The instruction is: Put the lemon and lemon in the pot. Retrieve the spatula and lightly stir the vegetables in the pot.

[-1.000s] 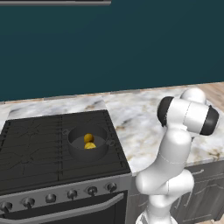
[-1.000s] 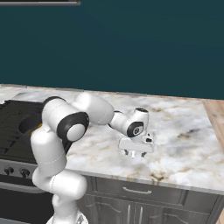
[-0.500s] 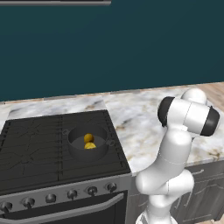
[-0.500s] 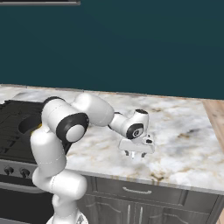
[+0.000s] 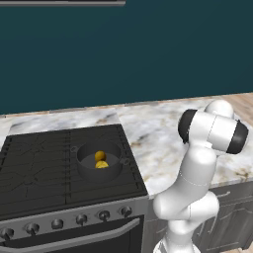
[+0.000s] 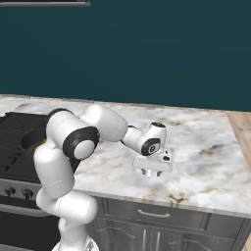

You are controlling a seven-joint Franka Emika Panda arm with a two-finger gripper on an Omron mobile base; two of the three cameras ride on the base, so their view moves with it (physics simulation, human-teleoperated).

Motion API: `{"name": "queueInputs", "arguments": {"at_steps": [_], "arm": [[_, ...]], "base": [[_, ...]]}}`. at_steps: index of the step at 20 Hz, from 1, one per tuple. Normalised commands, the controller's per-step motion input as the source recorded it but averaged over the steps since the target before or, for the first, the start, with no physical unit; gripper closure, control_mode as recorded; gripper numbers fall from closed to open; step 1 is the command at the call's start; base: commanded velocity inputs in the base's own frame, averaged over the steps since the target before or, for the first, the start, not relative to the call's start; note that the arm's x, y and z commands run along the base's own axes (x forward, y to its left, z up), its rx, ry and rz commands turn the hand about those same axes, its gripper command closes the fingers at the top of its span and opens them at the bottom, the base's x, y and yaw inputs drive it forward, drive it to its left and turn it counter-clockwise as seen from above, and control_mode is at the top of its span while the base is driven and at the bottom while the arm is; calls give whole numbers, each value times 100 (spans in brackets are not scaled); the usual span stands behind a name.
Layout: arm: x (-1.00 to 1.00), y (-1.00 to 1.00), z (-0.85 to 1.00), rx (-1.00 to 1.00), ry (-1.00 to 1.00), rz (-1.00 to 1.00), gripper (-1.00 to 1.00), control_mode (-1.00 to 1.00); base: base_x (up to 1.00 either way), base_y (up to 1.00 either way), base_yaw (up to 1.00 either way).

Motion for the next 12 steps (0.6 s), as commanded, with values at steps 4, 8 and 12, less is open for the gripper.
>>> {"name": "queueInputs", "arguments": {"at_steps": [4,8,12], "arm": [[0,0,0,0,2,0,100,-100],[0,0,0,0,2,0,100,-100],[0,0,0,0,0,0,100,-100]], "base": [[0,0,0],[0,0,0],[0,0,0]]}}
